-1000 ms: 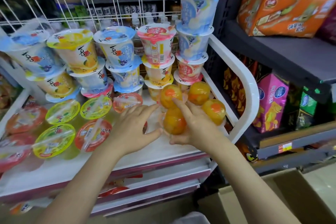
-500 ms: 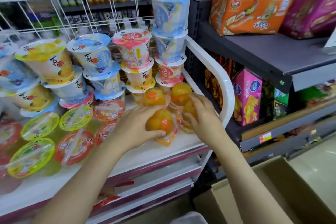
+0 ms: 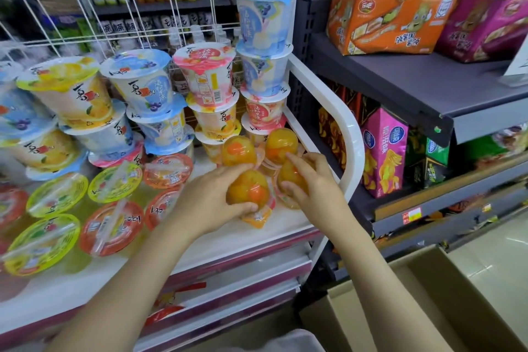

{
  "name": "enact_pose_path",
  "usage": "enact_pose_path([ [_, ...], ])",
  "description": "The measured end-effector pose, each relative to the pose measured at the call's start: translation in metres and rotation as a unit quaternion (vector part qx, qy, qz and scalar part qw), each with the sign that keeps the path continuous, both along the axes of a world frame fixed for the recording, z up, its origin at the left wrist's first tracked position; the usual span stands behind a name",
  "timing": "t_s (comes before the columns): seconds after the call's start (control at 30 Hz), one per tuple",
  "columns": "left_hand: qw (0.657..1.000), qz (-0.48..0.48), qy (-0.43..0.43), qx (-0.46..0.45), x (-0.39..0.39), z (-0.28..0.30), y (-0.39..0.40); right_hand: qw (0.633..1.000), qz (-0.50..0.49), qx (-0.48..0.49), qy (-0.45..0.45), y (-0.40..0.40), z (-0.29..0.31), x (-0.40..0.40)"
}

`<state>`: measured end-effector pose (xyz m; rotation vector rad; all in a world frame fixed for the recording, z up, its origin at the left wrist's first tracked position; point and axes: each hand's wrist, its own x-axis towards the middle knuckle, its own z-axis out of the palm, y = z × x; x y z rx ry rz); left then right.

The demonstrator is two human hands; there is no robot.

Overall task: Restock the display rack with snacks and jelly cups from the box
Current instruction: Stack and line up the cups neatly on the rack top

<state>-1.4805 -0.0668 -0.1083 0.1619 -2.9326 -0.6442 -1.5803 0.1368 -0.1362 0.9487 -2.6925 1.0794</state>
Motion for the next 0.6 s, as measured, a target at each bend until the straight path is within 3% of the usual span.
enact_pose_path([
  [0.6, 0.998, -0.026, -0.027, 0.06, -0.0011, -0.0067, 0.0038, 1.0, 0.012, -0.013, 0.017, 0.0008, 0.0014, -0.0031],
])
